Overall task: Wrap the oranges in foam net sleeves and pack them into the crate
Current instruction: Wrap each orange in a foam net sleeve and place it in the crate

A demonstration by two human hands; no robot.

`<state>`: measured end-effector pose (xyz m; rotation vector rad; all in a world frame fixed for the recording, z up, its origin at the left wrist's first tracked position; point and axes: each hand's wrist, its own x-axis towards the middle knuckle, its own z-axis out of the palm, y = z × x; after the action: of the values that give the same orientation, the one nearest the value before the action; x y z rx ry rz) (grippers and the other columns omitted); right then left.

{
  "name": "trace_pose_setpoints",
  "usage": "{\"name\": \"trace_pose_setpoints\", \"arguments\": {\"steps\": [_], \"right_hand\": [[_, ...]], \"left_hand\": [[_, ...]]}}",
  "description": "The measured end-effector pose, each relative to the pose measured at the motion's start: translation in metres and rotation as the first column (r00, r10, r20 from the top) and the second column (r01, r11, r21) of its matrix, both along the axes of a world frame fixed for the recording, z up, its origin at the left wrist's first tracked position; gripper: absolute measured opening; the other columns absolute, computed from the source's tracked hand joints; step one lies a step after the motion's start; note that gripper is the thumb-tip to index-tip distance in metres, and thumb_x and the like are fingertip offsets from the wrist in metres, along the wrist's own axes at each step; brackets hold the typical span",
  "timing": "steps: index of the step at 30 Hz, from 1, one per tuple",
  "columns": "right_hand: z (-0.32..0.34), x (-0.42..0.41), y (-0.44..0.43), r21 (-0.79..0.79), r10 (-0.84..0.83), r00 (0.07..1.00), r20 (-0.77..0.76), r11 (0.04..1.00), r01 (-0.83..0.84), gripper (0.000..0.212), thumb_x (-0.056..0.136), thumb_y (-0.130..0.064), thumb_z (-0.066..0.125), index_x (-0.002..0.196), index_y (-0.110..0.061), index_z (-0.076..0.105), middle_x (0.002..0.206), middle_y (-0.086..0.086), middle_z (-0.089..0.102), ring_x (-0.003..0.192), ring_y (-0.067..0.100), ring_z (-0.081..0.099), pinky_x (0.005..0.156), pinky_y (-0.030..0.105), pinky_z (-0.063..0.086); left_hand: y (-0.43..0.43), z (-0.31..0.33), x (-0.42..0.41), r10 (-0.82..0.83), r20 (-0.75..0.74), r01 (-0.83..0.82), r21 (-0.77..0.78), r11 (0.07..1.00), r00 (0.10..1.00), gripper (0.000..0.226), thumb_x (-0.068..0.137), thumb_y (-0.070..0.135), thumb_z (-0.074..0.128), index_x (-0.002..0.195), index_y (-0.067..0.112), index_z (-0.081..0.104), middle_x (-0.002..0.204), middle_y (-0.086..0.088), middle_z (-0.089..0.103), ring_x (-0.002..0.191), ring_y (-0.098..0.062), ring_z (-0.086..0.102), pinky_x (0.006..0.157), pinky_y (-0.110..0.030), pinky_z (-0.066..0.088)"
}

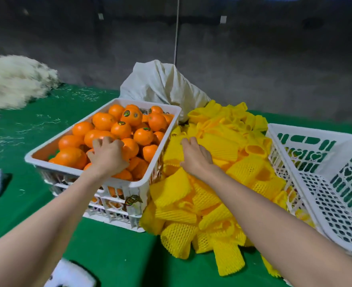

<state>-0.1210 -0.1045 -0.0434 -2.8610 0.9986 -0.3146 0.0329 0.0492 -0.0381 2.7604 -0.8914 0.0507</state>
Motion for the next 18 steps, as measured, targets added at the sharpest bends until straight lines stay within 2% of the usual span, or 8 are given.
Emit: {"name": "trace_pose_setpoints", "arguments": {"steps": [3,6,8,10,13,15,17,18], "right_hand": [[0.009,-0.003,0.0,-0.006,-0.019,0.999,0.04,1.0,0.019,0.063,0.081,-0.019,0.071,0.13,-0.005,0.033,0.131,0.014,0.042,0.117,0.037,0.049,0.084,0.041,0.042],[0.021,-0.009,-0.003,0.044,-0.07,0.996,-0.047,0.996,0.072,0.072,0.074,-0.017,0.078,0.128,0.0,0.034,0.132,0.017,0.039,0.12,0.038,0.047,0.091,0.041,0.04],[0.029,-0.015,-0.007,0.035,-0.12,0.985,-0.123,0.991,0.125,0.066,0.076,-0.013,0.076,0.128,0.0,0.038,0.133,0.018,0.037,0.12,0.038,0.048,0.093,0.04,0.04],[0.042,-0.021,-0.009,-0.019,-0.139,0.981,-0.132,0.99,0.138,0.048,0.08,-0.017,0.072,0.119,-0.001,0.05,0.13,0.018,0.04,0.118,0.037,0.049,0.093,0.038,0.041],[0.069,-0.029,-0.009,-0.135,-0.052,0.995,0.09,0.989,0.064,0.037,0.082,-0.035,0.068,0.095,0.0,0.064,0.125,0.015,0.048,0.117,0.032,0.044,0.094,0.031,0.034],[0.087,-0.032,0.003,-0.114,0.063,0.945,0.322,0.993,-0.027,0.032,0.083,-0.031,0.067,0.08,0.001,0.068,0.122,0.012,0.05,0.116,0.029,0.04,0.09,0.024,0.027],[0.099,-0.037,0.016,-0.072,0.147,0.867,0.476,0.989,-0.129,0.025,0.083,-0.023,0.069,0.066,-0.005,0.065,0.12,0.006,0.049,0.116,0.024,0.037,0.09,0.02,0.026],[0.102,-0.039,0.023,-0.055,0.175,0.845,0.505,0.984,-0.171,0.025,0.083,-0.02,0.068,0.061,-0.009,0.062,0.121,0.0,0.047,0.118,0.021,0.035,0.093,0.021,0.027]], "left_hand": [[0.002,-0.006,0.006,-0.098,0.039,0.095,0.056,0.994,0.994,0.069,0.076,0.02,0.074,0.138,0.02,0.043,0.137,-0.016,0.032,0.128,-0.043,0.021,0.089,-0.051,0.039],[0.004,-0.006,0.012,-0.148,0.077,0.144,0.047,0.988,0.986,0.068,0.075,0.02,0.075,0.137,0.023,0.046,0.131,-0.019,0.034,0.121,-0.042,0.028,0.092,-0.045,0.038],[0.007,-0.007,0.014,-0.175,0.104,0.178,-0.018,0.984,0.979,0.063,0.077,0.018,0.074,0.135,0.023,0.05,0.124,-0.02,0.038,0.115,-0.04,0.033,0.089,-0.042,0.037],[0.009,-0.009,0.015,-0.222,0.12,0.233,-0.094,0.968,0.968,0.06,0.076,0.02,0.072,0.132,0.023,0.053,0.116,-0.02,0.045,0.11,-0.038,0.037,0.086,-0.04,0.034],[0.003,-0.006,0.011,-0.326,0.016,0.307,-0.382,0.871,0.945,0.063,0.07,0.023,0.078,0.129,0.023,0.056,0.115,-0.012,0.054,0.108,-0.032,0.045,0.084,-0.037,0.04],[-0.004,0.003,0.004,-0.405,-0.065,0.275,-0.636,0.721,0.912,0.061,0.068,0.022,0.081,0.125,0.025,0.059,0.116,0.004,0.055,0.102,-0.017,0.051,0.072,-0.021,0.044],[-0.013,0.011,-0.005,-0.521,-0.251,0.118,-0.809,0.576,0.816,0.056,0.071,0.017,0.081,0.121,0.03,0.06,0.121,0.008,0.055,0.105,-0.011,0.053,0.07,-0.015,0.043],[-0.018,0.015,-0.011,-0.599,-0.375,-0.021,-0.859,0.512,0.708,0.052,0.074,0.014,0.078,0.119,0.032,0.06,0.126,0.004,0.055,0.108,-0.016,0.055,0.072,-0.02,0.048]]}}
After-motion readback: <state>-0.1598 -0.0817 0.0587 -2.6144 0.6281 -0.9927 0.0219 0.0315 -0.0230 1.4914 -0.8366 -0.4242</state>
